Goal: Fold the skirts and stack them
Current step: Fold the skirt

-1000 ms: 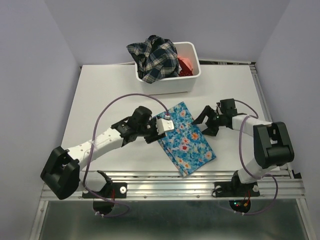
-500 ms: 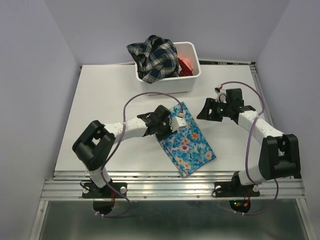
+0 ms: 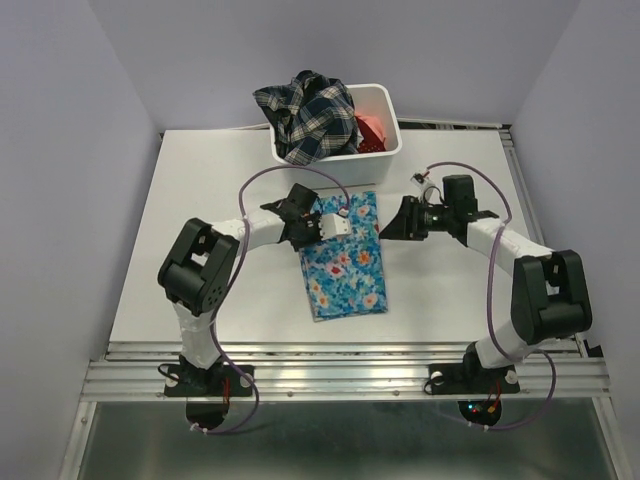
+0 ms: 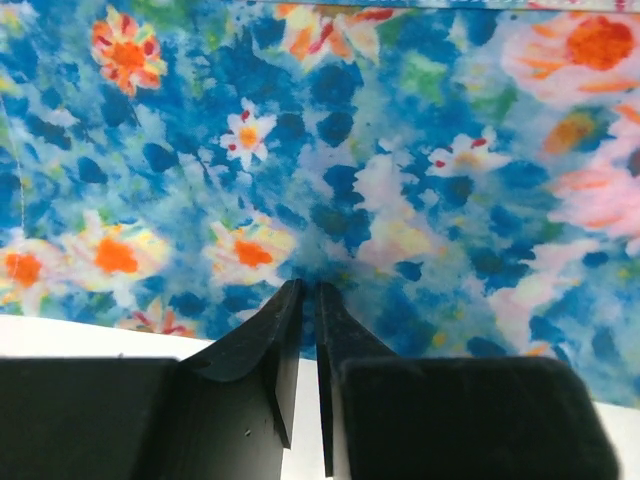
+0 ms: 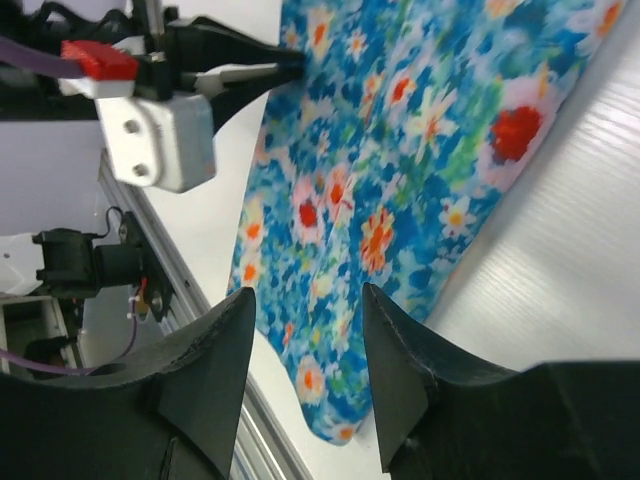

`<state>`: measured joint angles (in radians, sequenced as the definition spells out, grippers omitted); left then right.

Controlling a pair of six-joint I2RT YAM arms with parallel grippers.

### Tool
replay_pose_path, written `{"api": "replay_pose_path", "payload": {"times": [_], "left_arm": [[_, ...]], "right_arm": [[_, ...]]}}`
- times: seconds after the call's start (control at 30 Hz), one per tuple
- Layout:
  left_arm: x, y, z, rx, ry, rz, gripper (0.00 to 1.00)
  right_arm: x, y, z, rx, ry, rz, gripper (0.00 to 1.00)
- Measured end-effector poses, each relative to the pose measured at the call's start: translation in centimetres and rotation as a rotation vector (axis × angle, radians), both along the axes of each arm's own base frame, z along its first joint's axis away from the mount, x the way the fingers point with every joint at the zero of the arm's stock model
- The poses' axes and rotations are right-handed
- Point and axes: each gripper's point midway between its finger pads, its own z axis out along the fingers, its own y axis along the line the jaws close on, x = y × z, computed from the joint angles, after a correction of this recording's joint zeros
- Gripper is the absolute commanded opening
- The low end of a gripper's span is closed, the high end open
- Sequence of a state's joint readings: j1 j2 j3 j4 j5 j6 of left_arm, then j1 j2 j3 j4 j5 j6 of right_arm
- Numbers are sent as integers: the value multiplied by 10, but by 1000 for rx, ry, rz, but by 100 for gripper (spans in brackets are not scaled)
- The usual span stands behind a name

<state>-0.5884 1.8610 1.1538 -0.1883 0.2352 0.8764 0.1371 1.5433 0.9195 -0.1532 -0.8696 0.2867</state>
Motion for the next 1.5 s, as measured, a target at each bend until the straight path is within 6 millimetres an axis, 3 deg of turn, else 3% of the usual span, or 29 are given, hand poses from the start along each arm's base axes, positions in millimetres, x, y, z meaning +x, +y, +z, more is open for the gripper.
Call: {"api": "replay_pose_path", "payload": {"times": [0.17, 0.2, 0.3, 0.4, 0.43, 0.47, 0.57, 0.67, 0.77, 0.9, 0.97, 1.03, 1.1, 1.17, 1.23, 1.37, 1.43, 1.5], "left_arm": [[18, 15, 3, 47, -72, -73, 50], [18, 15, 5, 43, -78, -78, 61], [7, 11, 14, 7, -57, -108, 70], [-13, 15, 45, -52, -89, -123, 76], [-22, 18, 59, -73, -109, -124, 98], [-28, 21, 69, -89, -131, -125, 98], [-51, 33, 127, -179, -276, -112, 98], [-73, 41, 165, -246, -385, -118, 99], [-97, 45, 168, -276, -401, -132, 99], [-122, 44, 132, -239, -289, -153, 99], [-129, 45, 109, -214, -222, -131, 98], [-134, 45, 93, -208, -165, -91, 90], [-132, 41, 92, -254, -124, -21, 83], [-126, 34, 98, -333, -99, 46, 63], [-120, 19, 111, -470, -36, 150, 44], [-103, -2, 135, -708, 65, 296, 26], [-94, -7, 143, -804, 110, 354, 0], [-84, -9, 144, -892, 153, 420, 0]], "right_arm": [[-6, 33, 11, 47, -51, 84, 51], [-9, 44, 12, 56, -63, 109, 50], [-14, 66, 8, 69, -79, 161, 49], [-21, 82, -4, 66, -67, 204, 48], [-22, 85, -6, 64, -65, 213, 47], [-25, 89, -10, 61, -58, 224, 47], [-29, 101, -16, 57, -83, 257, 45], [-30, 112, -27, 56, -101, 290, 45], [-35, 121, -60, 43, -47, 322, 45], [-46, 125, -94, 64, 49, 363, 45], [-45, 128, -93, 87, 55, 376, 45], [-44, 130, -86, 102, 44, 376, 45], [-43, 131, -80, 111, 50, 367, 46], [-41, 132, -61, 129, 25, 359, 46], [-40, 133, -27, 160, -28, 348, 46], [-31, 127, 35, 222, -152, 337, 43], [-16, 114, 49, 235, -187, 305, 41], [2, 95, 46, 234, -177, 252, 39]]}}
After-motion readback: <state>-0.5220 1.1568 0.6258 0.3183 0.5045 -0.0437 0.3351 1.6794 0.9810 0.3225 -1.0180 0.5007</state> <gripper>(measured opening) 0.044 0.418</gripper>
